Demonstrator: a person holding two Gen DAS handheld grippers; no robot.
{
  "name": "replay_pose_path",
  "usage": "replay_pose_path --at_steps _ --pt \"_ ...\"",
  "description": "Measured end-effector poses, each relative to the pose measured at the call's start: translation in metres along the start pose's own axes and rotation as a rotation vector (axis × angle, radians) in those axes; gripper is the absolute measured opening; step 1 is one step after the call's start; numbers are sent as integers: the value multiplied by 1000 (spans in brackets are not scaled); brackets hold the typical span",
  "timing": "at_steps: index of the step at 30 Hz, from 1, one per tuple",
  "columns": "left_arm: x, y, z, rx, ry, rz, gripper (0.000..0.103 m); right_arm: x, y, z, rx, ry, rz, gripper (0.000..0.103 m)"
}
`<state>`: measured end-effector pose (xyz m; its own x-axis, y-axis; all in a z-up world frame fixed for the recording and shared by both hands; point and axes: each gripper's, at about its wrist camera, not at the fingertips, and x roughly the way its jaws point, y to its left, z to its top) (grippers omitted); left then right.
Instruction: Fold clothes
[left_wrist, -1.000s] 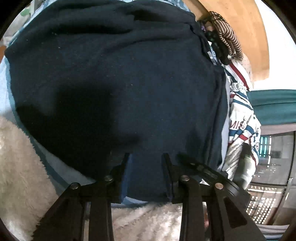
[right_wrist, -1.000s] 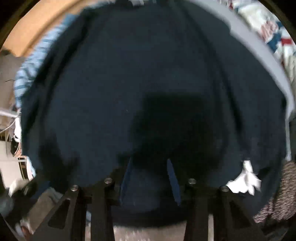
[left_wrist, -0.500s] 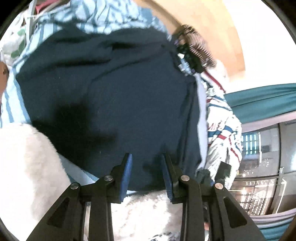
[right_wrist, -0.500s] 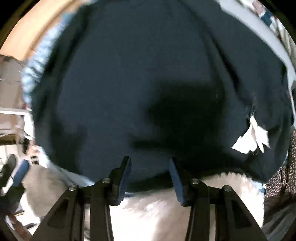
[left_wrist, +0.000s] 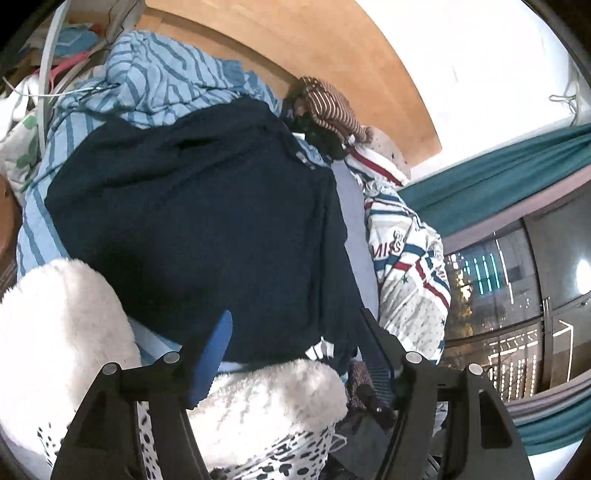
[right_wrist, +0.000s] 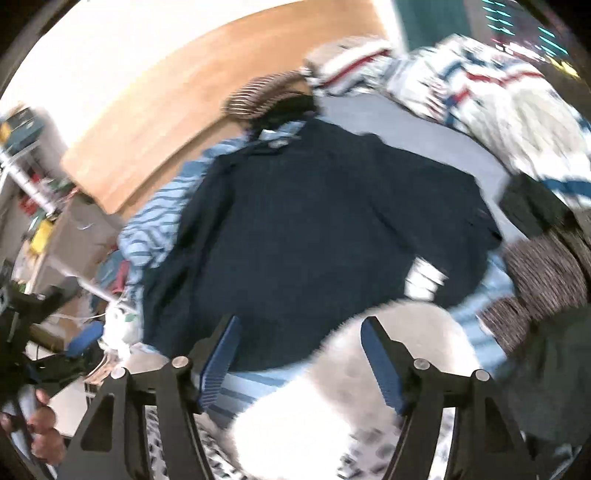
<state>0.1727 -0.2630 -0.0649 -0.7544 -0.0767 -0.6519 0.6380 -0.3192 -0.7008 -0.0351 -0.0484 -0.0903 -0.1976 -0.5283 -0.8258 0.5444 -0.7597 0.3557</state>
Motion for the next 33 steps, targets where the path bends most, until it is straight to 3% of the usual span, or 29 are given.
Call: replay_pose_path --at_steps 4,9,13,20,33 --pt "-8 -19 -8 56 -12 10 69 -38 -14 3 45 -78 50 71" --pt "-48 -64 -23 220 -131 76 69 -90 -17 7 44 -214 126 73" --pt "-69 -90 -38 315 -161 91 78 -111 -14 7 27 -278 116 79" --pt "-55 -103 -58 417 -99 269 78 -102 -37 3 115 -238 113 79" --pt "-24 -98 -59 393 7 298 78 -82 -42 3 120 -185 101 79"
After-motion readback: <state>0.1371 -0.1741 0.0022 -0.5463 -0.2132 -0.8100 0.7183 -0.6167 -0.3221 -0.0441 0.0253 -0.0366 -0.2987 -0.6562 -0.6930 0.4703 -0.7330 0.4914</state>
